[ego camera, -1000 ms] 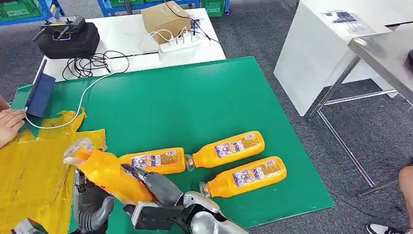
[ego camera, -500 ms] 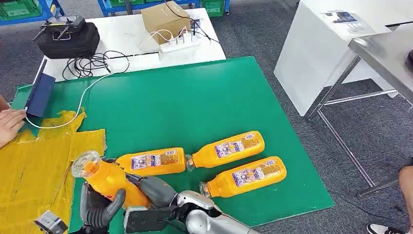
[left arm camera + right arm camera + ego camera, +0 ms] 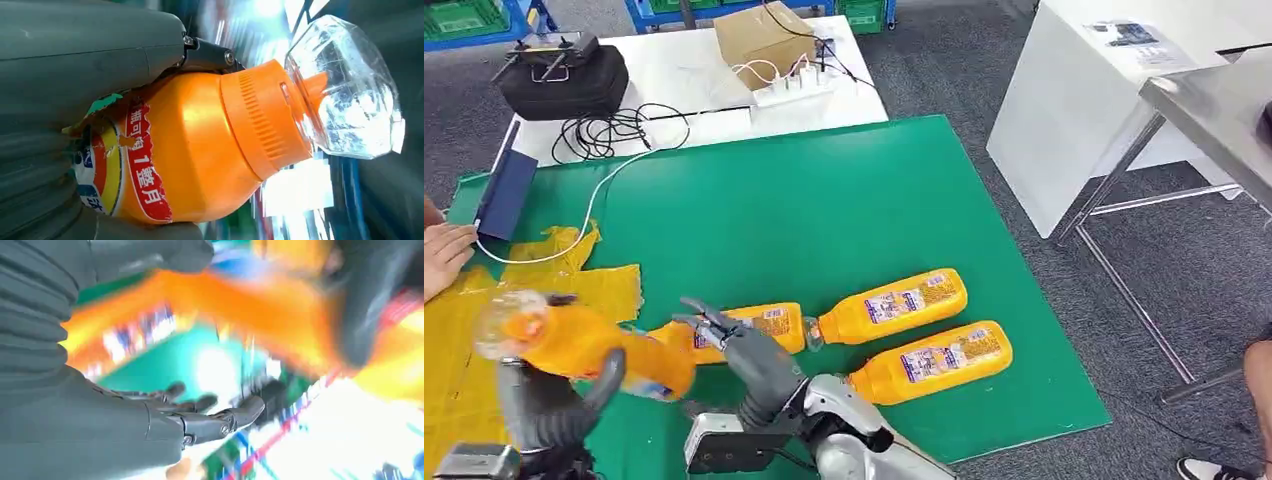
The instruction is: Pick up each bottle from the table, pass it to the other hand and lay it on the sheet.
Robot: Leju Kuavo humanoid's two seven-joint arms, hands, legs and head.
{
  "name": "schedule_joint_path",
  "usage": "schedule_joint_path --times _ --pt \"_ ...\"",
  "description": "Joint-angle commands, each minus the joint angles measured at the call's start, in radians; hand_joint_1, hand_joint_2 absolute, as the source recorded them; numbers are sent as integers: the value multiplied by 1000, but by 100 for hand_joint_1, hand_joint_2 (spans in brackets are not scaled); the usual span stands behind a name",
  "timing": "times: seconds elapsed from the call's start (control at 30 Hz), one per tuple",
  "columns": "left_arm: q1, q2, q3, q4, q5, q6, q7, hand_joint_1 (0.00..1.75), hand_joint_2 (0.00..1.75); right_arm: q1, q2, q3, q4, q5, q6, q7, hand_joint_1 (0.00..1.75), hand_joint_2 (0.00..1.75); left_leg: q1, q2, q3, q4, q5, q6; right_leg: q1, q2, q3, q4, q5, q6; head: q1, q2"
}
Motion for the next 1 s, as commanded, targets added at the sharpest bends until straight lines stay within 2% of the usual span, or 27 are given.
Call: schedule_joint_path --times 0.03,0.07,0.13,0.17,0.27,0.33,0.37,0.4,0.43,0.5,0.57,0.63,1.0 --pt "-196 128 -131 -110 -547 391 168 175 175 -52 -67 -144 -84 39 64 -21 0 175 0 -9 -2 1 1 2 0 -4 1 1 0 -1 0 0" --pt "-225 155 -164 -48 -670 429 236 175 175 -91 -81 -136 -20 -7 126 -2 0 175 0 -10 0 1 1 3 0 -3 3 1 0 -2 0 0" --pt "-251 170 -176 30 -758 476 282 175 175 -127 -82 -132 54 -45 141 -25 0 175 0 -9 2 0 2 3 0 -2 4 -1 1 -2 0 0" --pt "-292 193 -196 139 -875 479 351 175 175 -180 -81 -116 134 -83 187 -15 0 175 0 -6 3 -1 2 2 0 -1 5 -1 1 -2 0 0" --pt "-315 202 -204 191 -866 511 352 175 175 -201 -74 -114 172 -94 183 -31 0 175 -1 -9 5 -3 4 3 -1 -2 7 -3 3 -3 0 0" --pt "-312 209 -207 199 -877 511 353 175 175 -203 -73 -110 174 -94 184 -31 0 175 -1 -6 4 -2 3 3 -1 0 6 -2 4 -3 0 0" --pt "-318 216 -200 229 -959 498 396 175 175 -215 -73 -99 190 -109 203 -16 0 175 0 -4 4 -1 3 2 0 1 4 -1 4 -4 0 0" --pt "-351 243 -222 331 -1049 448 452 175 175 -260 -69 -68 247 -118 231 10 0 175 -1 -1 4 -1 2 2 -1 1 4 0 4 -3 0 0" --pt "-386 253 -231 433 -1068 487 471 175 175 -296 -54 -57 301 -128 240 10 0 175 -1 -4 5 -2 3 2 -1 2 5 -1 4 -4 0 0" --pt "-488 295 -259 711 -1142 450 537 175 175 -390 -16 -15 440 -140 265 10 0 175 -2 -3 5 -2 4 1 -2 0 5 0 4 -3 0 0" --pt "-613 310 -281 1015 -1130 474 551 175 175 -469 24 9 558 -164 293 19 0 175 -2 -5 6 -4 6 2 -2 2 6 -1 6 -5 0 0" --pt "-679 317 -288 1169 -1126 468 551 175 175 -504 46 31 610 -164 300 23 0 175 -2 -3 5 -2 6 1 -2 1 4 1 5 -3 0 0" --pt "-684 315 -289 1178 -1123 472 549 175 175 -499 46 38 607 -167 296 24 0 175 0 -3 -1 1 8 0 0 2 -1 3 7 -4 0 0"
